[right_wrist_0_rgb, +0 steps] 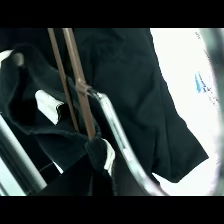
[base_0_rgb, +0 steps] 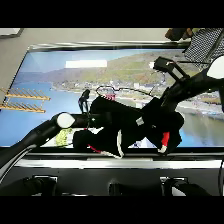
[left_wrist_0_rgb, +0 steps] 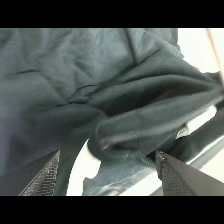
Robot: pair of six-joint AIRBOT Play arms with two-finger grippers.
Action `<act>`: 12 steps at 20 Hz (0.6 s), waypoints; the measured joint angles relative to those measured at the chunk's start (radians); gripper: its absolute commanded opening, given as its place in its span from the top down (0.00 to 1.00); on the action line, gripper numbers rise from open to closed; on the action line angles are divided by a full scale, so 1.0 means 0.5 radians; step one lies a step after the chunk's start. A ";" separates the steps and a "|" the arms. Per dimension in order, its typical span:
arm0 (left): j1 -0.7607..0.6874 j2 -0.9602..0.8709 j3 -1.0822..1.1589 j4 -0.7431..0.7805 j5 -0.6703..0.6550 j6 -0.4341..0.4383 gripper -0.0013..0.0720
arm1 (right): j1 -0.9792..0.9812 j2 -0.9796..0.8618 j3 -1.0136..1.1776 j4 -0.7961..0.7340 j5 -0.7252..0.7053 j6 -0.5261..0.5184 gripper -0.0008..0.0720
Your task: Fold the clothes and pants, and hang the long-sleeved shirts on hangers.
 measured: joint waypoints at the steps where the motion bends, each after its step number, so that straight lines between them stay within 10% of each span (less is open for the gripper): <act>1: 0.001 -0.077 0.076 0.001 -0.070 -0.063 0.11 | 0.000 0.000 0.000 0.000 -0.012 0.005 0.93; 12: -0.061 -0.401 0.307 0.072 -0.385 -0.428 0.16 | 0.000 0.000 0.000 -0.007 -0.059 0.004 0.93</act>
